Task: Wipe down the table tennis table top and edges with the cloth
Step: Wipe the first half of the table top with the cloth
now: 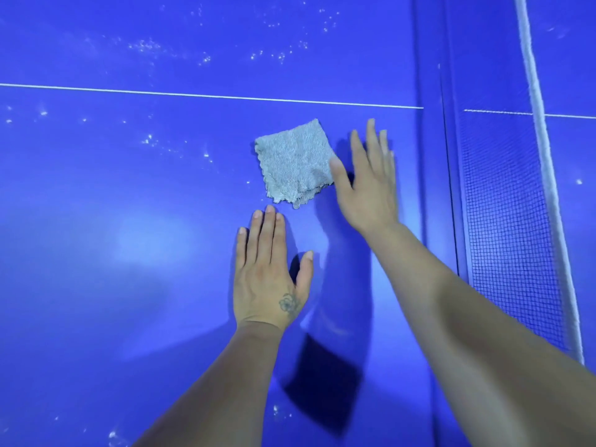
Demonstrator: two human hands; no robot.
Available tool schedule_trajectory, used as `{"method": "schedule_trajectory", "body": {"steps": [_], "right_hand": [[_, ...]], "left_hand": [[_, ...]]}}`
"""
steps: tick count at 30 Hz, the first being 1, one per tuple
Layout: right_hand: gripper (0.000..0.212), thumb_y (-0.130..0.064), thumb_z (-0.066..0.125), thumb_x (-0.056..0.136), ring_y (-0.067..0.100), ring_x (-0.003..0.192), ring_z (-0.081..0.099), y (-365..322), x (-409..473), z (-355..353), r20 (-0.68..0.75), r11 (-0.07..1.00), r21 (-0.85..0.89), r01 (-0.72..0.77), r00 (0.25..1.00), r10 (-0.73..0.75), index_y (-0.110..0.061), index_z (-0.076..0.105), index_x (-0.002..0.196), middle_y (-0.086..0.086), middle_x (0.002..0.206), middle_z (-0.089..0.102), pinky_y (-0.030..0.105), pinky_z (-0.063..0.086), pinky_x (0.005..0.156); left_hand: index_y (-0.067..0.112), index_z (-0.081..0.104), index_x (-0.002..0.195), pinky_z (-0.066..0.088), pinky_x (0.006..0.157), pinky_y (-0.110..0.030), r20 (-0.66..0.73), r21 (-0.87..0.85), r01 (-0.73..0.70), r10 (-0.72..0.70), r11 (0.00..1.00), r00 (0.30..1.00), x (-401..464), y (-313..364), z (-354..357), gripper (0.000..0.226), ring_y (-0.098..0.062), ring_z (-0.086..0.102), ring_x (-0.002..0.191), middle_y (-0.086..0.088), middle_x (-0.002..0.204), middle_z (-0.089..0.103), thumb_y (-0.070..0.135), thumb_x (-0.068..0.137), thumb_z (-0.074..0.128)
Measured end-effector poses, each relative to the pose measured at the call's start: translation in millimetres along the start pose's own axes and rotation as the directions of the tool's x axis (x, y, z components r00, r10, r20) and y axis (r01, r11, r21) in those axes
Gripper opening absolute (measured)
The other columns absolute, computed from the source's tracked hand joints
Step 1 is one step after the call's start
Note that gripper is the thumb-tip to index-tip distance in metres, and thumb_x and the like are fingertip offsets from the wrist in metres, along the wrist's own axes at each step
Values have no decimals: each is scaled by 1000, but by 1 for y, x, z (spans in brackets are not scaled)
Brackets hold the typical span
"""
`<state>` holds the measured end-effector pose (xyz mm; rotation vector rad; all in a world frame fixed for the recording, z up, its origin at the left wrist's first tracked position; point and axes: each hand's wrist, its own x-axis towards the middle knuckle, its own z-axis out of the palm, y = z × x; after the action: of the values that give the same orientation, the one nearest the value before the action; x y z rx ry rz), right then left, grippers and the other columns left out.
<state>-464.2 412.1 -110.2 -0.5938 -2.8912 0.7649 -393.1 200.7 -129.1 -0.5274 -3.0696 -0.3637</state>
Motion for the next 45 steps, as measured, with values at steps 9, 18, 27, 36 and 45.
{"method": "schedule_trajectory", "body": {"steps": [9,18,27,36,45], "right_hand": [[79,-69,20,109,34,166,0,40,-17,2,4,932,-362,18,1000,-17,-20,23,171,-2,180,9,61,3,133],[75,-68,28,110,30,167,2,39,-16,0,-19,937,-349,-12,1000,6,-23,27,170,-6,180,13,59,6,133],[73,-65,31,109,29,167,1,42,-13,0,-14,938,-348,-6,1000,1,-24,28,170,-5,180,13,60,7,132],[74,-65,33,108,29,167,3,41,-12,0,-26,943,-333,-8,1000,0,-22,32,168,-6,179,15,59,8,132],[66,-50,38,107,32,166,10,40,-12,0,-51,943,-333,1,999,-19,-22,35,167,-3,178,22,60,10,132]], "left_hand": [[5,54,152,27,128,-53,-86,-294,19,-46,956,995,-2,-4,-3,59,-25,24,163,-8,173,32,40,104,59],[6,39,160,15,133,-49,-77,-353,-36,9,935,997,138,49,-13,56,-29,16,164,-12,175,24,28,109,43],[9,15,170,9,134,-49,26,0,-152,152,988,988,132,13,12,63,-25,4,166,-10,179,10,35,113,24],[8,15,170,8,133,-54,68,65,-14,10,998,998,183,-18,1,75,-33,6,165,-14,178,11,42,104,26],[8,11,170,5,132,-57,90,60,-143,137,988,986,213,25,13,71,-34,2,165,-14,179,8,44,108,14]]}}
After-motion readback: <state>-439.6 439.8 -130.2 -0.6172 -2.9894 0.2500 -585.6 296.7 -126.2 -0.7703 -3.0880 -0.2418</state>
